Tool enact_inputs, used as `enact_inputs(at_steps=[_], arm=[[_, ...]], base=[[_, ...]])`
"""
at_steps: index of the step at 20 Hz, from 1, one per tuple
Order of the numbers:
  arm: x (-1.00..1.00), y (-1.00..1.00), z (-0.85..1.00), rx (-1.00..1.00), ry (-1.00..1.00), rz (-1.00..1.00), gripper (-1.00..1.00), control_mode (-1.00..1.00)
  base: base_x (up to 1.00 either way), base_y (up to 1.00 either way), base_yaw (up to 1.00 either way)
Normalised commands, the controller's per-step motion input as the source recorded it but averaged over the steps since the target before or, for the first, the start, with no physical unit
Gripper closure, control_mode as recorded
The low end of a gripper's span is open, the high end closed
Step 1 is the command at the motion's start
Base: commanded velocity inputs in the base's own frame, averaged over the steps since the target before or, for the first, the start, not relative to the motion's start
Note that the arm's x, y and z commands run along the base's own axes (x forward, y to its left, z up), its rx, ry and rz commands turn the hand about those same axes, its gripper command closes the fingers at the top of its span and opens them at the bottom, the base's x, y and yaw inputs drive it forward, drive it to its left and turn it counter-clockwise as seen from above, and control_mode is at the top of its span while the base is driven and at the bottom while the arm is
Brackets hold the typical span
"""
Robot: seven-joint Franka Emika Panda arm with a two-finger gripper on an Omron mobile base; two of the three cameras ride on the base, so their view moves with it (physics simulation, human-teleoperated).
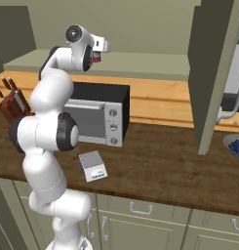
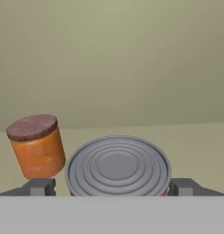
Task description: Pick the canned food and place it on the digital scale for weighing, and close the cabinet.
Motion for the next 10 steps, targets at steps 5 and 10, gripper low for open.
enact_inputs(at_steps=[5,10], arm=[[0.14,0.00,-0.09,0.00,0.00,0.00,1.00,-1.00],[-0.11,0.00,0.00,0.00,0.00,0.00,1.00,-1.00]], base=[[0.00,0.00,0.00],[0.00,0.00,0.00]])
